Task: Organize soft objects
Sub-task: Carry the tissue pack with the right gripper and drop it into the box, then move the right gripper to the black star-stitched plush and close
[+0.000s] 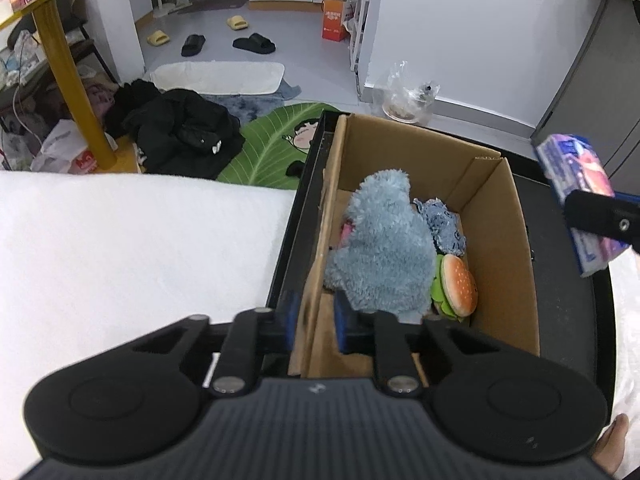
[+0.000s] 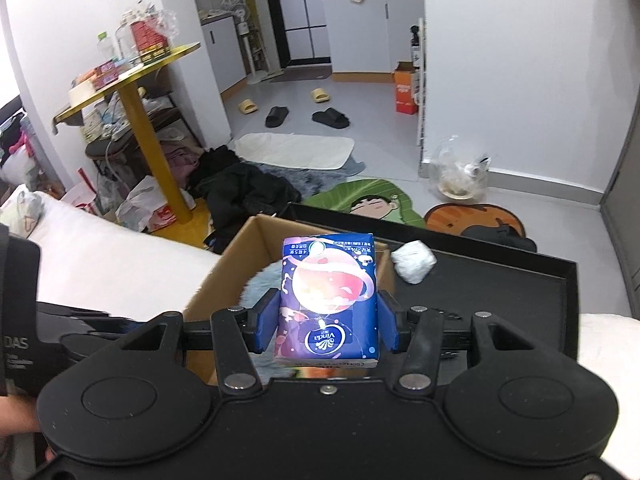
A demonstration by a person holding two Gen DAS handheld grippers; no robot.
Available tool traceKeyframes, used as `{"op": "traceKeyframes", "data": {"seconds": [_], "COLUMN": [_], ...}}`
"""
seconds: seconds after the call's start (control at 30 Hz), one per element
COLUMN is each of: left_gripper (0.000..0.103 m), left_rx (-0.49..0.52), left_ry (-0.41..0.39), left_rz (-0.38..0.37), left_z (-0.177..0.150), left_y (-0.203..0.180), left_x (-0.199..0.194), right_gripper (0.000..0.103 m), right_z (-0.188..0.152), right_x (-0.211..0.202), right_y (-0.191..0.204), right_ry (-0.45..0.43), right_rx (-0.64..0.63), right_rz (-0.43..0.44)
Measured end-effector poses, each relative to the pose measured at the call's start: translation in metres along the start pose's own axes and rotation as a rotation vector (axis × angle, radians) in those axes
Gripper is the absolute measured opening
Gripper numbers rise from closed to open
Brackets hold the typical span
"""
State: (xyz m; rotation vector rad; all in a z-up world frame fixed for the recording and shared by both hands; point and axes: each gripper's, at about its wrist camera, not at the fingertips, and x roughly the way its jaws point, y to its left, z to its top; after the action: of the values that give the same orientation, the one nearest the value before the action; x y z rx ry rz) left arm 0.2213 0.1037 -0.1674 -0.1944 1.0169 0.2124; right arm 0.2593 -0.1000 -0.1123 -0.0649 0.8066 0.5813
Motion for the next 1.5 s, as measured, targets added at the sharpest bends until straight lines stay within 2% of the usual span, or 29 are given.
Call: {"op": "traceKeyframes", "data": {"seconds": [0.07,0.33,0.43,0.47,0.57,0.8,0.97,1.13,1.33,1.5], "left_gripper": [0.008,0.008,0.008,0.008,0.008,0.008,0.016,0.046,0.073,0.079], "left_rx": [-0.001,-0.034,-0.038,-0.036,-0.03,-0.01,-0.002,0.01,0.038,0.091], "left_ry": [-0.005,-0.01,-0.011,-0.011,-0.012,-0.023,-0.03,-0.048,-0.068,-0.084], "left_rz": [0.001,-0.038,-0.044,-0.045,-0.043,-0.028,-0.03,-0.017,0.013,0.045], "left_z": [-0.001,-0.002,-0.002,-0.002,-0.003,-0.003,-0.003,-0.003,-0.002,-0.002], "left_y": [0.002,0.01,0.011,0.012,0.011,0.006,0.005,0.001,-0.004,-0.015], "left_x": [0.0,-0.002,-0.002,-0.002,-0.003,-0.006,-0.01,-0.013,-0.016,-0.016], "right_gripper": [0.05,0.05,0.053,0.058,0.065,0.068,0.069,0.069,0.069,0.069], "right_z": [0.001,0.0,-0.001,-0.001,-0.004,-0.012,-0.023,-0.036,-0.044,-0.048], "right_x": [0.003,0.014,0.015,0.016,0.013,-0.003,-0.004,-0.002,0.01,0.028], "right_y": [0.007,0.024,0.03,0.032,0.032,-0.009,-0.042,-0.061,-0.078,-0.09], "right_ry": [0.015,0.061,0.077,0.087,0.081,0.033,0.04,0.048,0.059,0.069], "right_rx": [-0.003,-0.004,-0.002,-0.011,-0.022,0.05,0.098,0.12,0.151,0.163], "right_rz": [0.01,0.038,0.079,0.089,0.07,-0.001,-0.057,-0.086,-0.094,-0.079]}}
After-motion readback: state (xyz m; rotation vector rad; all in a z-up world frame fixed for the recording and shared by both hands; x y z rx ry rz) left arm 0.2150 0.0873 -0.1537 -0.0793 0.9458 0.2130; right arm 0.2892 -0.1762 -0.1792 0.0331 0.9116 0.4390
